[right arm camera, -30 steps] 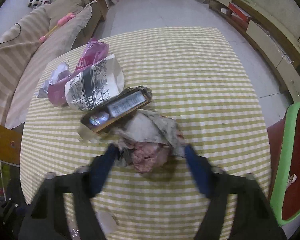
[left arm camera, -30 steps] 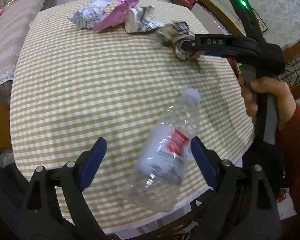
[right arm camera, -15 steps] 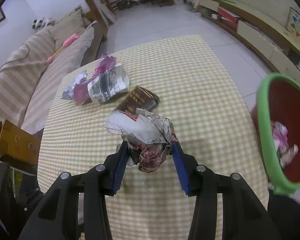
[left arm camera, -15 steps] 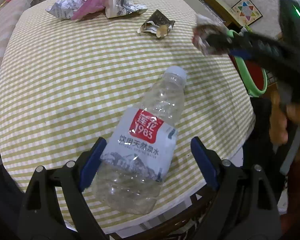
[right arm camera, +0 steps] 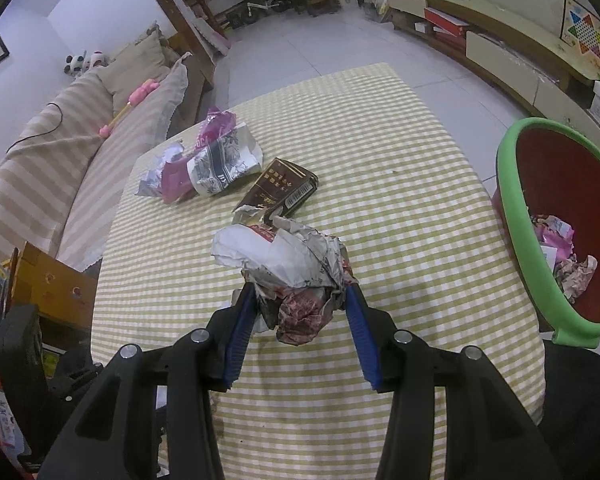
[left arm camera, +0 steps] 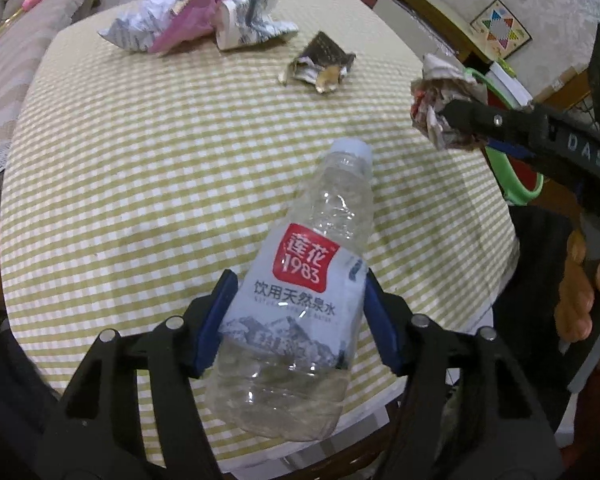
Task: Collect trash
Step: 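Lift the water bottle and crumpled paper and carry them over the bucket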
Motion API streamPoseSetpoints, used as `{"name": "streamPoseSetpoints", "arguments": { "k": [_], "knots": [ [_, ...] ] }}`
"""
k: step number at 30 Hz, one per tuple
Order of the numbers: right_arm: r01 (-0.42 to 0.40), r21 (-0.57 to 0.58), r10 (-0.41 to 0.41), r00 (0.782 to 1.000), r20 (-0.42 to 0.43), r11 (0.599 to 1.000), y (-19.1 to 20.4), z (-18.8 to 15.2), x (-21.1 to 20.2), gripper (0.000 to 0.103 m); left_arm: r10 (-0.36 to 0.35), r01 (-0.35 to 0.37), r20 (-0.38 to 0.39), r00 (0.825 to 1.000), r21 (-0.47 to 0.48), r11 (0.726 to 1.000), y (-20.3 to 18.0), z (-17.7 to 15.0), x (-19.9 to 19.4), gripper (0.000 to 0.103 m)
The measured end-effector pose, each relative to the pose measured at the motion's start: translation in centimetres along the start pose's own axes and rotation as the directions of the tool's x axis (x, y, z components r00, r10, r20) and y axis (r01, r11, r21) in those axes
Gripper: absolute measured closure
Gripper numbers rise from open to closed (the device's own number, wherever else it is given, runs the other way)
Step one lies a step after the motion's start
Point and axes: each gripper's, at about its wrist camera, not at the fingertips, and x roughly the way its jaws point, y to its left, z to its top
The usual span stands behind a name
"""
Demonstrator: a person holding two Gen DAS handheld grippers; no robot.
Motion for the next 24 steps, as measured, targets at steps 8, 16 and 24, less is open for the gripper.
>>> {"name": "streamPoseSetpoints", "arguments": {
  "k": [8, 16, 24],
  "knots": [
    [0.0, -0.009, 0.0, 1.0, -0.007, 1.0, 0.2, -0.8, -0.1, 0.058, 0.001, -0.001, 0.035, 0.999, -0.016, 1.0, 0.2, 0.6, -1.0, 0.044],
    [0.009, -0.011, -0.009, 1.0, 0.016, 1.0, 0.0, -0.4, -0.8, 0.058, 0.001, 0.002, 0.086, 0.996, -0.037, 0.999, 0.4, 1.5, -2.6, 0.046],
    [0.013, 0.008, -0.013, 0.999, 0.043, 1.0, -0.9, 0.2, -1.7, 0.058, 0.005, 0.002, 0.13, 0.992, -0.056, 0.998, 0.6, 2.5, -3.8, 0.047]
  ]
}}
